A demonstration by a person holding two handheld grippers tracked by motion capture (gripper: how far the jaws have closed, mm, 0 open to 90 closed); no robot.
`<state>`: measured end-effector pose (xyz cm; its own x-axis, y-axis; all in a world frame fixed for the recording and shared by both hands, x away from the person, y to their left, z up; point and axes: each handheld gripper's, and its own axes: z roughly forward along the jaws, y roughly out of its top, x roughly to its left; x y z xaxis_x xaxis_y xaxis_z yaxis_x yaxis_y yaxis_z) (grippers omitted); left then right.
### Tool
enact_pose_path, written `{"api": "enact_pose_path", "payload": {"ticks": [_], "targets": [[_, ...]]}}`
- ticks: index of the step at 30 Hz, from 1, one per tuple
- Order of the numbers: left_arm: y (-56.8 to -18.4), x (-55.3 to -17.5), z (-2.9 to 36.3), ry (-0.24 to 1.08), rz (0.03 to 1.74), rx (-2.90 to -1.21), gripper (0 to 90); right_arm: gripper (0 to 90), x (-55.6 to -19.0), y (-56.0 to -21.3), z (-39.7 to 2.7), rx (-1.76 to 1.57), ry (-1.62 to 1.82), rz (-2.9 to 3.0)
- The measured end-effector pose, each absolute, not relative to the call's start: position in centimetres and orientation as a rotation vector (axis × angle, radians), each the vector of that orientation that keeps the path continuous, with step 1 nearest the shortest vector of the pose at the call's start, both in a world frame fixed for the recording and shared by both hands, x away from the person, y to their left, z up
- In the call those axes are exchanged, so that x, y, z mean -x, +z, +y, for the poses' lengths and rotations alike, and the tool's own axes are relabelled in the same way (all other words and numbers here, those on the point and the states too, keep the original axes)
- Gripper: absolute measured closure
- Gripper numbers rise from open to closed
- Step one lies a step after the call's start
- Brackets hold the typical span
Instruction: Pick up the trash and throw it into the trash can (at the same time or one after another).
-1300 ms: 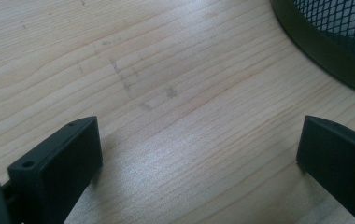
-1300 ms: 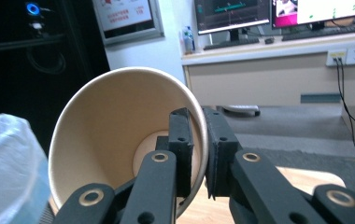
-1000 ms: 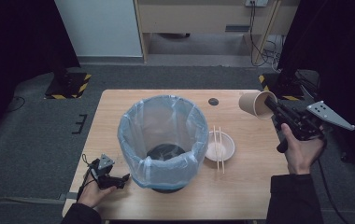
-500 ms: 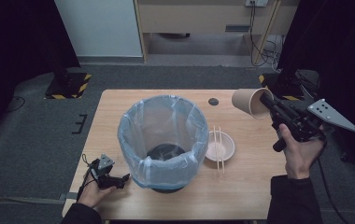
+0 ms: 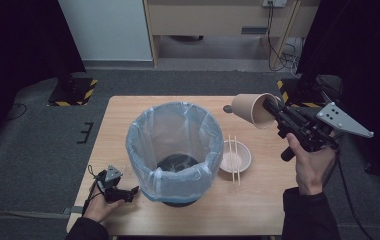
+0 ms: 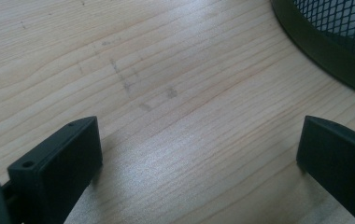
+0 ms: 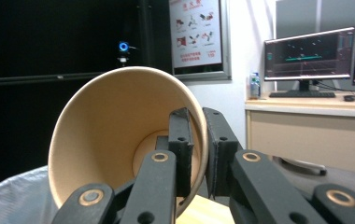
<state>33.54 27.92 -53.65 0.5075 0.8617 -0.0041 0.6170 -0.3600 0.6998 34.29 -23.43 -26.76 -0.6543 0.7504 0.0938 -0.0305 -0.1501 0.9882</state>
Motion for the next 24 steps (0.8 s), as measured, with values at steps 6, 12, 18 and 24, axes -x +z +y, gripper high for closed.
{"api": "enact_pose_path", "payload": {"ticks": [6, 12, 18, 24], "targets": [[-53.7, -33.5, 27.9, 0.486, 1.204, -2.102, 0.0, 83.3, -34.5, -26.0, -21.7, -0.787, 1.88, 1.597], [-53.6, -33.5, 27.9, 0.488, 1.204, -2.103, 0.0, 83.2, -35.1, -25.6, -19.3, -0.759, 1.899, 1.64], [-53.7, -33.5, 27.9, 0.486, 1.204, -2.102, 0.0, 83.2, -35.7, -25.8, -16.8, -0.734, 1.902, 1.699], [-53.7, -33.5, 27.9, 0.486, 1.204, -2.102, 0.0, 83.1, -36.3, -26.1, -14.4, -0.713, 1.885, 1.772]]}}
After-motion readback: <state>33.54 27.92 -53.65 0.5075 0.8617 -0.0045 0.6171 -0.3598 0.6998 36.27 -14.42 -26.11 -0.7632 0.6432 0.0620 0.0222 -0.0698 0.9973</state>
